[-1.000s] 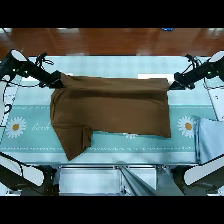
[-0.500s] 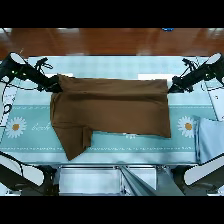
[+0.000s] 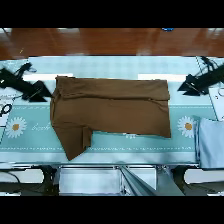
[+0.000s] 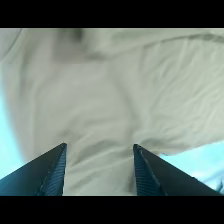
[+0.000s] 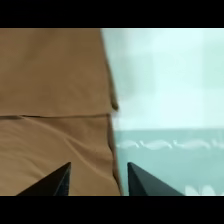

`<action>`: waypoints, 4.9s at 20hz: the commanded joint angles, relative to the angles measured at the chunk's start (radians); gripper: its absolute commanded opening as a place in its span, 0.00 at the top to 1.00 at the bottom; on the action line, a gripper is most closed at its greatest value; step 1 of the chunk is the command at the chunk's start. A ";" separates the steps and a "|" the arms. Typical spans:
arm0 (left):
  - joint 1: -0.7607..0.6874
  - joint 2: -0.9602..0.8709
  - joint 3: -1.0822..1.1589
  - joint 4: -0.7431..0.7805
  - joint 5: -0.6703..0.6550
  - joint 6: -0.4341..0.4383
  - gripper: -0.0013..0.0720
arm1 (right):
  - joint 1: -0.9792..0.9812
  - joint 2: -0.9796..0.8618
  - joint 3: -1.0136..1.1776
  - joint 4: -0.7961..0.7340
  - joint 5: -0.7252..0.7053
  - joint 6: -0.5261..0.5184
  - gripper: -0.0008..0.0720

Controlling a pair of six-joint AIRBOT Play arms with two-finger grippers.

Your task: Fold the shirts.

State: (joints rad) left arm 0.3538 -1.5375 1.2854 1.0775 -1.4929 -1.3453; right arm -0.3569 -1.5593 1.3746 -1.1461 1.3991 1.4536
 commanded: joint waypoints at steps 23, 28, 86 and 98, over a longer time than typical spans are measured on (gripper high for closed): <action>0.130 0.238 -0.805 -0.319 0.332 0.234 0.32 | -0.209 0.757 -0.847 0.201 -0.193 -0.072 0.42; 0.139 0.235 -0.783 -0.307 0.285 0.209 0.95 | -0.322 0.757 -0.739 -0.050 -0.087 -0.081 0.42; -0.130 -0.407 0.376 -0.431 0.380 -0.028 0.88 | 0.066 -0.189 -0.013 0.403 -0.397 -0.254 0.93; 0.045 -0.057 0.327 -0.324 0.259 0.074 0.29 | -0.224 0.115 -0.137 0.258 -0.330 -0.133 0.41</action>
State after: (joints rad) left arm 0.3824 -1.7432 1.6814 0.7414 -1.3140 -1.3399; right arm -0.5133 -1.5517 1.3399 -0.8230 1.1213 1.2793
